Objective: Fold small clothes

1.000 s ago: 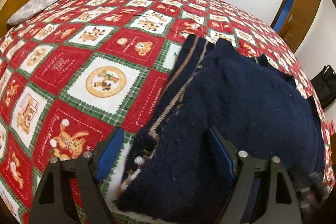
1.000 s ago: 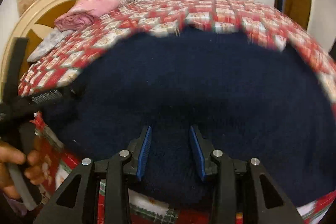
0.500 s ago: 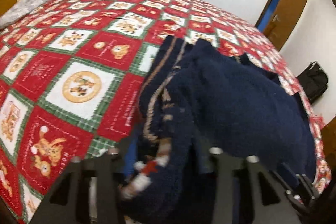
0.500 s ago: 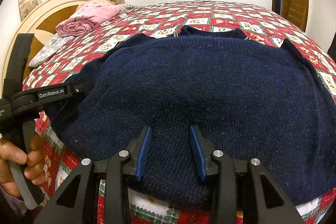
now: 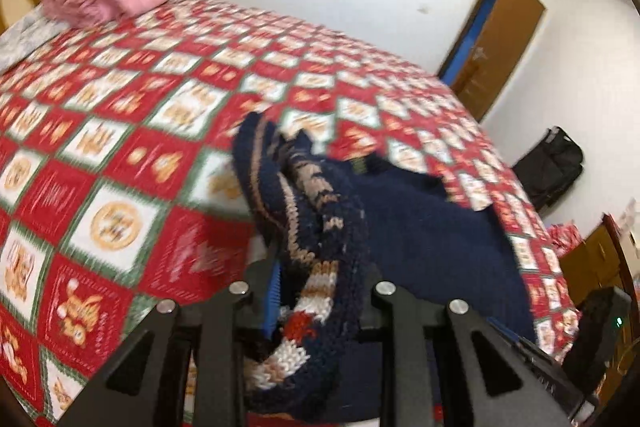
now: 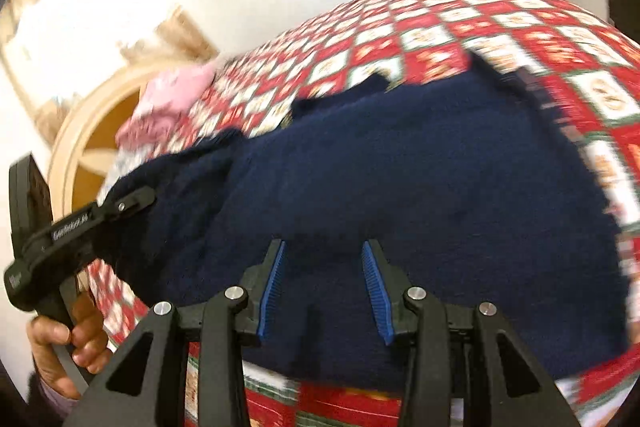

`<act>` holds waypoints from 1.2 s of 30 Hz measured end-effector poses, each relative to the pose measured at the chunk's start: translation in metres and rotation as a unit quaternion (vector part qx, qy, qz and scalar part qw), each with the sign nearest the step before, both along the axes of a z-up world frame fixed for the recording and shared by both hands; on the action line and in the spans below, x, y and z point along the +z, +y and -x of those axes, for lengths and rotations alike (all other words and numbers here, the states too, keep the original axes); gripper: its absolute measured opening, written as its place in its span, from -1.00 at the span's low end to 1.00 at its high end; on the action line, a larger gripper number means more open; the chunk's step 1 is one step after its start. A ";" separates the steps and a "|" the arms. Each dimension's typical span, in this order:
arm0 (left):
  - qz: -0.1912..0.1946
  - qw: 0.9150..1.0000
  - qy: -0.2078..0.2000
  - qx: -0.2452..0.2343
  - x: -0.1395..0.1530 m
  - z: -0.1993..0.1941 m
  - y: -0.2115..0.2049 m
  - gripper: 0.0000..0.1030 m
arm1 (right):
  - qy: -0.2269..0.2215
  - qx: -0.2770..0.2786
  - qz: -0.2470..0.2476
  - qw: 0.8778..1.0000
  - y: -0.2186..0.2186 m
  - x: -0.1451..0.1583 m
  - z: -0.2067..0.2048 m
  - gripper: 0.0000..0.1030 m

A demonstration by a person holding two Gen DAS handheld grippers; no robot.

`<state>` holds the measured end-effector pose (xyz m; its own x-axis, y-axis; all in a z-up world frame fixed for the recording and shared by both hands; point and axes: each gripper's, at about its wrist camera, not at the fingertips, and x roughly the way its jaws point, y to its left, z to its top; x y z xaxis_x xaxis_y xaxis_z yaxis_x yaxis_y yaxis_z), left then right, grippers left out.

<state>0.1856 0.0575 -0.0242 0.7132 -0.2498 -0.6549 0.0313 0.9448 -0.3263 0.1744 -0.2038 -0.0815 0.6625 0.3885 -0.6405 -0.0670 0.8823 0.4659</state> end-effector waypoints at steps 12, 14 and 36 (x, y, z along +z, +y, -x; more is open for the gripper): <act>-0.047 0.981 -0.062 -0.175 0.027 0.013 -0.194 -0.50 | -0.030 -0.145 0.003 0.989 -0.147 0.034 0.077 -0.19; -0.057 0.975 -0.064 -0.204 0.018 0.020 -0.225 -0.51 | -0.026 -0.166 0.002 0.986 -0.165 0.029 0.091 -0.19; -0.104 0.964 -0.089 -0.229 0.017 0.064 -0.182 0.76 | -0.044 -0.100 -0.039 0.993 -0.141 0.043 0.088 0.55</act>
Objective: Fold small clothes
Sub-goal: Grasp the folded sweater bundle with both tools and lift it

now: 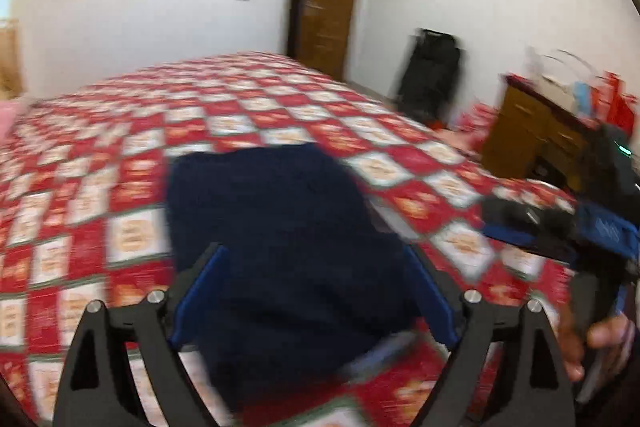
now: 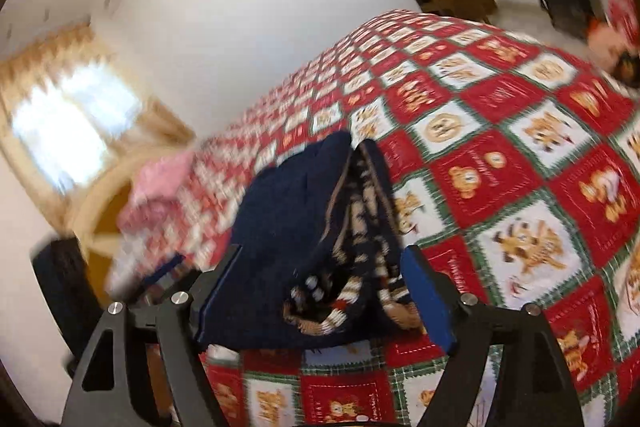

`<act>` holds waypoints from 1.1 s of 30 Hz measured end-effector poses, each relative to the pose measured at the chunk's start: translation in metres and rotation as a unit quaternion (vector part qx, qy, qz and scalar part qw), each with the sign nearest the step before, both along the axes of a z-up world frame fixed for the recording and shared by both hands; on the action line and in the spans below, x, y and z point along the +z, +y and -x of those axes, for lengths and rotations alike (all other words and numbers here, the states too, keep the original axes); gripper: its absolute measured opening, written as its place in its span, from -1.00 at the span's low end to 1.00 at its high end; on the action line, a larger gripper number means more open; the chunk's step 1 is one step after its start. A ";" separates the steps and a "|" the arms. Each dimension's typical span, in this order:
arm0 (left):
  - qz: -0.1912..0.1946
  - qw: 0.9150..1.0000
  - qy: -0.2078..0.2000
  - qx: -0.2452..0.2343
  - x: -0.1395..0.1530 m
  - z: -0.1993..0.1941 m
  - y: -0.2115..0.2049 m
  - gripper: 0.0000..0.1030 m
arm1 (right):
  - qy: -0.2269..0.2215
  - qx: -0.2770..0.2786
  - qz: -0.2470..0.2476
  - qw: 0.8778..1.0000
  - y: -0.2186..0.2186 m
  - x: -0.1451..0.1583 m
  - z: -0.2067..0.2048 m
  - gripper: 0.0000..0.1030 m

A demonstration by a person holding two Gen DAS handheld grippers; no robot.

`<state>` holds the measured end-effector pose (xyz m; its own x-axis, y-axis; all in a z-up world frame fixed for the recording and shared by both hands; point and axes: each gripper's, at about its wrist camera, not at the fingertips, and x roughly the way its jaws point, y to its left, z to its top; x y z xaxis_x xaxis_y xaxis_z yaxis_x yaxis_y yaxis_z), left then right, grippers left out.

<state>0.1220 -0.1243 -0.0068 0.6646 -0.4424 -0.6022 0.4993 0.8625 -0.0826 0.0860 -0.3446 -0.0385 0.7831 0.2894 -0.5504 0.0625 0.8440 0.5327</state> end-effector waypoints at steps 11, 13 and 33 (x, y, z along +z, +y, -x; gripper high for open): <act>0.012 0.983 0.138 0.118 -0.061 -0.023 0.048 0.75 | 0.109 0.040 0.120 0.986 0.060 -0.056 -0.035 -0.49; 0.008 0.984 0.141 0.111 -0.065 -0.022 0.045 0.76 | 0.108 0.032 0.118 0.987 0.045 -0.051 -0.028 -0.51; -0.014 0.991 0.080 0.105 -0.021 -0.040 0.044 0.77 | 0.000 0.027 0.192 0.981 0.026 0.037 -0.059 -0.42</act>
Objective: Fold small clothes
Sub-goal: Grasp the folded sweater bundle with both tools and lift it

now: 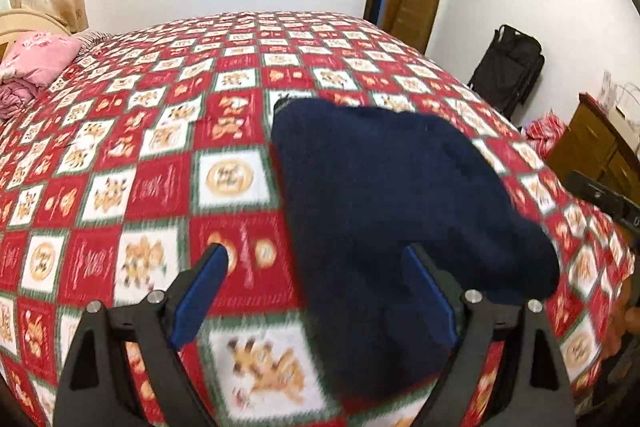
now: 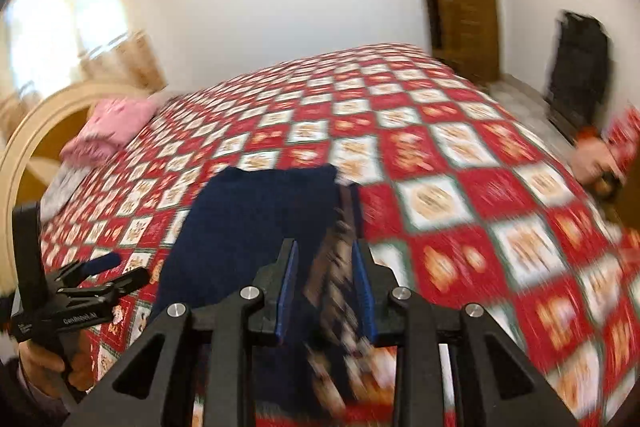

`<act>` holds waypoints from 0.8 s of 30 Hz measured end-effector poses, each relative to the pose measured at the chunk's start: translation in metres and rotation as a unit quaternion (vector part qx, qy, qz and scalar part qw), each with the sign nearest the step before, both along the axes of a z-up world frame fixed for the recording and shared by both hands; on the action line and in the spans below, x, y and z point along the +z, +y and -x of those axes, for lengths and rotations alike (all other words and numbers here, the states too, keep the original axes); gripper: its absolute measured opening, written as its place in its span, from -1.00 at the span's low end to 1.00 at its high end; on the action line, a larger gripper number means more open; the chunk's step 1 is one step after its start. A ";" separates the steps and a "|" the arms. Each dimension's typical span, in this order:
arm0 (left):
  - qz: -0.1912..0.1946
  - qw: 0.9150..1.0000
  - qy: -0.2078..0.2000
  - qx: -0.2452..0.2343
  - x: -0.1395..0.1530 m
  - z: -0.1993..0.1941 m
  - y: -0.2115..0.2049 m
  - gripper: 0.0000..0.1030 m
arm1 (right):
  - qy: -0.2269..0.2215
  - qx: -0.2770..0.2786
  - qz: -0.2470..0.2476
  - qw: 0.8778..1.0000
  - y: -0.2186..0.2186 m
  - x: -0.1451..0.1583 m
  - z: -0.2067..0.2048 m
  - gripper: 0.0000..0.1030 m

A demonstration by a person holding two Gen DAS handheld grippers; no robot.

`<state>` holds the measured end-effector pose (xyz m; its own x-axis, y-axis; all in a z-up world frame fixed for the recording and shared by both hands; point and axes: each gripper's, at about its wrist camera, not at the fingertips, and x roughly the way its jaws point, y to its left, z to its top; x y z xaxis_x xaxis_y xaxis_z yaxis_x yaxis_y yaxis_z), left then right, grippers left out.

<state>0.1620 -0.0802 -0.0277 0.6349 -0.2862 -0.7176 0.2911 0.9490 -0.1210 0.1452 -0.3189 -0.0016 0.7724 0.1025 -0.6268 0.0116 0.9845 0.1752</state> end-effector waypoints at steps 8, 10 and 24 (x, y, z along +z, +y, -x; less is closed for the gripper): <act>-0.034 0.999 0.026 -0.002 -0.032 -0.021 -0.040 0.77 | 0.157 0.021 0.115 0.981 0.020 -0.076 -0.136 -0.43; -0.039 0.998 0.040 -0.010 -0.046 -0.020 -0.045 0.77 | 0.148 0.023 0.098 0.984 0.011 -0.080 -0.142 -0.43; -0.032 0.998 0.056 0.012 -0.054 -0.027 -0.047 1.00 | 0.119 -0.003 0.048 0.992 -0.015 -0.076 -0.157 -0.28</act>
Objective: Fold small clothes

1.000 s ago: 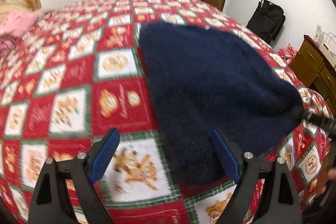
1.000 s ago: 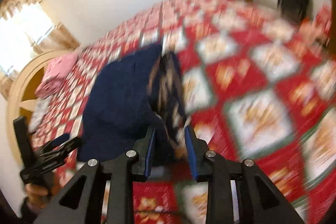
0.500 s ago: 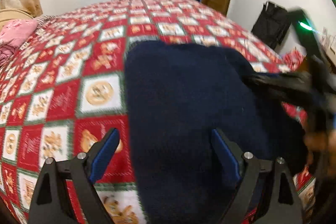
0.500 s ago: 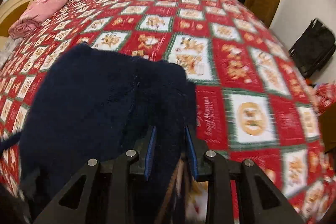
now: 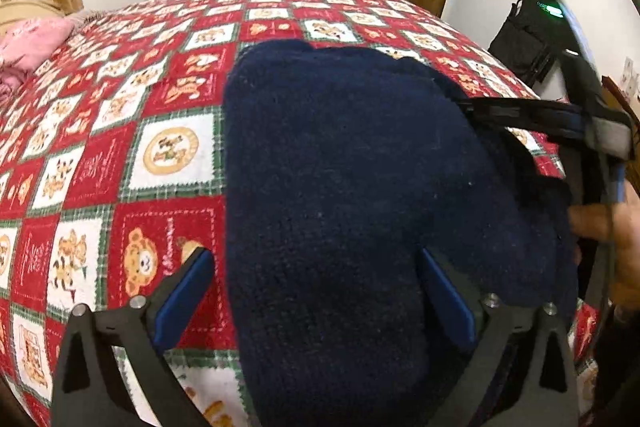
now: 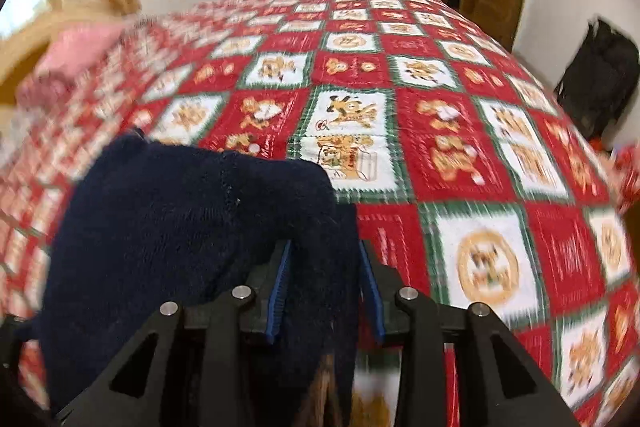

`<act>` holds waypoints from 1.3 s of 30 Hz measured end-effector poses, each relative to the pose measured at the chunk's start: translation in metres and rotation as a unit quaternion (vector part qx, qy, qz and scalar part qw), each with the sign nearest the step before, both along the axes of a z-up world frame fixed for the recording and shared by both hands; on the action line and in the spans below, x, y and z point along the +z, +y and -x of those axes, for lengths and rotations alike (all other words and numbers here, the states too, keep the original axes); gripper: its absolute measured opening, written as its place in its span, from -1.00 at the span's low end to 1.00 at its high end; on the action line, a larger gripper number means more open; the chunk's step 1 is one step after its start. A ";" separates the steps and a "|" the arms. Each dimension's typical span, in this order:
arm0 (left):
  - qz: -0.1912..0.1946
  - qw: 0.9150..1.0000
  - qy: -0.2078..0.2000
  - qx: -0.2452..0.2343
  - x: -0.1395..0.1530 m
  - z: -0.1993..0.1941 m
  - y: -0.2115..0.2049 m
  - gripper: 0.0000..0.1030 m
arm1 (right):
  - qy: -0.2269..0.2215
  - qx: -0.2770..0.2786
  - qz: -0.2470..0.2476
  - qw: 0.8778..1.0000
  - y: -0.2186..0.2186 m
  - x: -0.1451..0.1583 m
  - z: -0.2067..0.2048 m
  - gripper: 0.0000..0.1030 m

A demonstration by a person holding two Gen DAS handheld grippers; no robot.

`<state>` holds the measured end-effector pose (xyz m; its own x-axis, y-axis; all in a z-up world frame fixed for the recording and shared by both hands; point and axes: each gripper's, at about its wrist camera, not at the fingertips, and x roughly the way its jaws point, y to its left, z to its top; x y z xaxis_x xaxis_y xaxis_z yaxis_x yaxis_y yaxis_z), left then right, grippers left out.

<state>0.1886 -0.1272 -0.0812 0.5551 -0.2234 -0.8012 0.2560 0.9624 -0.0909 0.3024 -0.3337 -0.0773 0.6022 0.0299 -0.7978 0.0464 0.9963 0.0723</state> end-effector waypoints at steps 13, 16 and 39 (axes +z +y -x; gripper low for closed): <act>-0.038 0.999 -0.025 0.007 0.019 0.032 0.009 1.00 | -0.152 -0.085 -0.168 0.970 -0.013 0.063 0.192 0.44; -0.031 0.999 -0.031 0.016 0.023 0.036 0.011 1.00 | -0.159 -0.126 -0.249 0.947 -0.019 0.051 0.208 0.44; -0.003 1.000 -0.018 0.015 0.031 0.035 0.039 0.99 | -0.130 -0.087 -0.027 0.987 0.032 0.059 0.208 0.44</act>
<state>0.1531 -0.0884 -0.0504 0.5893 -0.2019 -0.7823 0.2302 0.9701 -0.0769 0.0949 -0.3021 -0.0187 0.7868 -0.0546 -0.6148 0.1898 0.9692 0.1568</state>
